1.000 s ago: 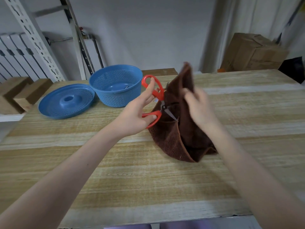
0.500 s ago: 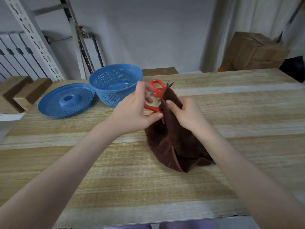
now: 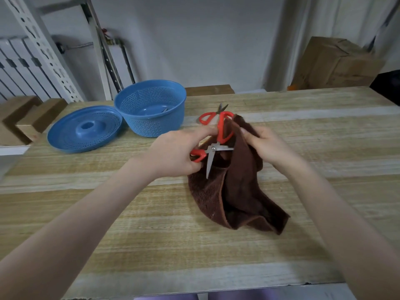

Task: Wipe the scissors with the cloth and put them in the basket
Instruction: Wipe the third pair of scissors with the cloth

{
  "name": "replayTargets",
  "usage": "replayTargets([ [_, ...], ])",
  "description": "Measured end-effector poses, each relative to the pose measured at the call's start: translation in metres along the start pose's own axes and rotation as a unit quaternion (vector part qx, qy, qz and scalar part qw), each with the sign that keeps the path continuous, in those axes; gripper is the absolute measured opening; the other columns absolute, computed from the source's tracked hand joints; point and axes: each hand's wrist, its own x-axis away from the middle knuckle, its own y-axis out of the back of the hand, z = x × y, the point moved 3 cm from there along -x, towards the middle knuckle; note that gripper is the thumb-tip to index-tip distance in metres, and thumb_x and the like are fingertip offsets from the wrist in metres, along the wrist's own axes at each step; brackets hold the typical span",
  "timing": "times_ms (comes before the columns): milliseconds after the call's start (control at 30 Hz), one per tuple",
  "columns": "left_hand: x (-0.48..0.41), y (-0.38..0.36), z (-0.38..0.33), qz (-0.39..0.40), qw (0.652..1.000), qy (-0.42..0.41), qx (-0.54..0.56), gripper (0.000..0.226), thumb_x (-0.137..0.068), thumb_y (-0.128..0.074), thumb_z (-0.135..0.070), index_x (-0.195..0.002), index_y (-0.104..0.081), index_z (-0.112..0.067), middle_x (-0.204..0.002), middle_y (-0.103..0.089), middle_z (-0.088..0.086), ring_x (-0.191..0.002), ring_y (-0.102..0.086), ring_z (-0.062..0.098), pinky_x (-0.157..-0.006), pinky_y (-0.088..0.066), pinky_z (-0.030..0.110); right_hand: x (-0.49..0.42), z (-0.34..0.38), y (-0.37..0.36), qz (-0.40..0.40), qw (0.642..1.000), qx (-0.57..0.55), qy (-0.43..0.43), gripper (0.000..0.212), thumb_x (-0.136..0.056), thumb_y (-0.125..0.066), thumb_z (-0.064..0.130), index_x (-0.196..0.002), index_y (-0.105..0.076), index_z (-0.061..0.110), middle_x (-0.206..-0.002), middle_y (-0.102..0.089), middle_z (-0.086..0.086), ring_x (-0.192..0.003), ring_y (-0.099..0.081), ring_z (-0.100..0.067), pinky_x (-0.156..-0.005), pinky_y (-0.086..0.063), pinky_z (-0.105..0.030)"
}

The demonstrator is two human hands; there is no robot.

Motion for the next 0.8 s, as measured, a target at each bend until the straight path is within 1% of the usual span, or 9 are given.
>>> replayTargets([
  [100,-0.002,-0.003,0.002,0.015,0.999,0.012,-0.036,0.075,-0.077,-0.067,-0.031,-0.141,-0.03,-0.042,-0.082,-0.046,-0.024,-0.084,-0.051,0.006,-0.068,-0.047,0.028,0.003,-0.009,0.003,-0.052,0.994,-0.08,-0.043,0.028,-0.101,-0.044,0.039,-0.089,-0.067,0.028,-0.09,-0.072,0.006,-0.091,-0.068,-0.014,-0.083,-0.052,-0.03],
  [167,-0.004,-0.008,0.001,0.012,0.998,0.03,-0.06,0.078,-0.075,-0.067,-0.033,-0.142,-0.025,-0.031,-0.089,-0.056,-0.013,-0.085,-0.061,0.017,-0.068,-0.053,0.037,0.008,-0.005,-0.006,-0.053,0.997,-0.035,-0.035,0.032,-0.102,-0.042,0.038,-0.083,-0.064,0.027,-0.083,-0.069,0.006,-0.081,-0.066,-0.011,-0.074,-0.051,-0.024],
  [267,-0.004,-0.013,-0.001,-0.008,0.997,0.038,-0.061,0.089,-0.072,-0.069,-0.032,-0.142,-0.015,-0.026,-0.089,-0.061,-0.005,-0.074,-0.062,0.023,-0.062,-0.053,0.039,0.011,0.006,-0.008,-0.172,0.983,0.032,0.056,0.033,-0.103,-0.043,0.027,-0.073,-0.055,0.023,-0.071,-0.058,0.006,-0.068,-0.057,-0.008,-0.059,-0.039,-0.015],
  [333,-0.003,-0.01,-0.002,-0.028,0.998,0.032,-0.055,0.093,-0.071,-0.069,-0.031,-0.145,-0.012,-0.026,-0.087,-0.061,-0.006,-0.072,-0.061,0.021,-0.059,-0.052,0.038,0.014,0.012,-0.007,-0.259,0.946,0.119,0.15,0.024,-0.101,-0.047,0.021,-0.082,-0.058,0.012,-0.08,-0.057,0.004,-0.077,-0.052,-0.014,-0.067,-0.035,-0.019],
  [367,-0.002,-0.008,-0.004,-0.04,0.998,0.029,-0.05,0.092,-0.072,-0.068,-0.03,-0.146,-0.013,-0.026,-0.087,-0.061,-0.007,-0.073,-0.061,0.02,-0.059,-0.051,0.037,0.015,0.014,-0.009,-0.269,0.925,0.181,0.197,0.019,-0.098,-0.05,0.02,-0.088,-0.06,0.007,-0.085,-0.054,0.005,-0.084,-0.047,-0.015,-0.073,-0.033,-0.022],
  [433,-0.001,-0.004,-0.005,-0.068,0.997,0.024,-0.041,0.088,-0.073,-0.067,-0.031,-0.145,-0.017,-0.026,-0.085,-0.062,-0.007,-0.075,-0.062,0.021,-0.058,-0.05,0.036,0.016,0.011,-0.023,-0.214,0.886,0.287,0.294,0.02,-0.092,-0.057,0.023,-0.091,-0.063,0.004,-0.09,-0.054,0.003,-0.091,-0.045,-0.018,-0.079,-0.036,-0.028],
  [500,-0.001,-0.002,-0.006,-0.091,0.995,0.022,-0.03,0.084,-0.073,-0.066,-0.032,-0.142,-0.019,-0.027,-0.083,-0.064,-0.004,-0.074,-0.062,0.023,-0.058,-0.051,0.037,0.016,0.006,-0.034,-0.167,0.856,0.34,0.352,0.025,-0.087,-0.061,0.028,-0.088,-0.068,0.004,-0.093,-0.063,-0.003,-0.094,-0.052,-0.026,-0.08,-0.045,-0.036],
  [600,0.002,0.001,-0.007,-0.124,0.992,0.025,0.006,0.08,-0.071,-0.067,-0.029,-0.135,-0.019,-0.032,-0.081,-0.064,-0.005,-0.074,-0.063,0.023,-0.058,-0.05,0.037,0.011,0.008,-0.031,-0.183,0.841,0.331,0.387,0.024,-0.085,-0.068,0.027,-0.081,-0.07,0.003,-0.09,-0.065,-0.007,-0.09,-0.056,-0.031,-0.075,-0.048,-0.043],
  [800,0.006,-0.004,-0.011,-0.145,0.988,0.037,0.041,0.083,-0.069,-0.072,-0.021,-0.128,-0.016,-0.035,-0.071,-0.052,-0.018,-0.071,-0.062,0.021,-0.056,-0.046,0.033,0.008,0.011,-0.026,-0.159,0.819,0.345,0.431,0.026,-0.088,-0.068,0.023,-0.075,-0.065,0.0,-0.085,-0.063,-0.009,-0.083,-0.056,-0.031,-0.075,-0.047,-0.042],
])
